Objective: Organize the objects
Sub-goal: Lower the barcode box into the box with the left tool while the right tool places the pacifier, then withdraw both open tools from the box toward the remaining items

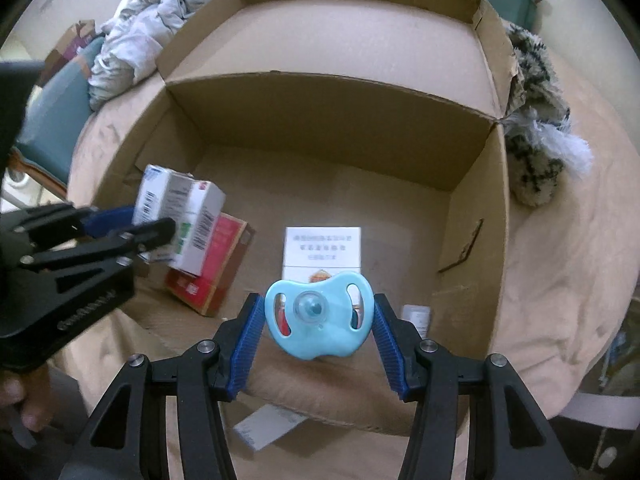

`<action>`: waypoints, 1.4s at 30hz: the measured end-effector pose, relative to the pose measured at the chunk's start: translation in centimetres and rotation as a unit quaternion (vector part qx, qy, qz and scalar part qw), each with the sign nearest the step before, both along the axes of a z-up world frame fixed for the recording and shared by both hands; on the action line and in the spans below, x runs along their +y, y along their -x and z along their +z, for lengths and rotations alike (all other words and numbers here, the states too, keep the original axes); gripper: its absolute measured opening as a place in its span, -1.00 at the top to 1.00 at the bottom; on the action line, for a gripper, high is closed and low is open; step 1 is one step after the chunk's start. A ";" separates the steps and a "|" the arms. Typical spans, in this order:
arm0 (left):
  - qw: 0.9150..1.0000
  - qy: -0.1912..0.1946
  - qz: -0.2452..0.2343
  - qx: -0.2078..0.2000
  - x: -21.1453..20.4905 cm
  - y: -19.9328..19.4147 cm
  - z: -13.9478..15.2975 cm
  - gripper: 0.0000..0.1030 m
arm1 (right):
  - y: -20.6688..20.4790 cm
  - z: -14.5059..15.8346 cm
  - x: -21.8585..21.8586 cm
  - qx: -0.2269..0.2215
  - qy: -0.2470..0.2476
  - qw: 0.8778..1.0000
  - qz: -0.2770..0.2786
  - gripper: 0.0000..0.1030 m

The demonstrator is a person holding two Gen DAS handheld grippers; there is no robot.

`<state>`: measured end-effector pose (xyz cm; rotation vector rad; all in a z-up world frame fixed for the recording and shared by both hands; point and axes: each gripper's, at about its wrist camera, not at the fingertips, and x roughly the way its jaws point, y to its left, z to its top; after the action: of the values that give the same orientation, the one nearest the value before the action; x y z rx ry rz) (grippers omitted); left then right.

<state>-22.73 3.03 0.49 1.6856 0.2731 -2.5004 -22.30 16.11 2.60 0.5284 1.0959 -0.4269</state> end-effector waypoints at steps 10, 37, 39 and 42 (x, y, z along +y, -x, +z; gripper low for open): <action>1.000 -0.007 -0.002 -0.003 -0.3 0.0 -0.2 0.54 | 0.6 -0.7 -0.8 0.007 -0.010 1.000 -0.008 -0.11; 1.000 -0.017 0.015 0.000 -1.0 -0.9 0.5 -0.67 | 3.7 2.6 -2.4 -0.095 -0.044 0.994 -0.044 -0.94; 1.000 -0.015 0.016 0.000 -1.0 -1.1 0.4 -0.67 | 3.7 2.5 -2.3 -0.096 -0.047 0.993 -0.041 -0.94; 1.000 -0.011 0.018 0.000 -0.9 -1.2 0.5 -0.67 | 3.8 2.6 -2.2 -0.097 -0.045 0.994 -0.038 -0.94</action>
<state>-21.52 2.10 0.96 1.6749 0.3299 -2.4807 -26.07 13.91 5.22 0.6792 0.9127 -0.3845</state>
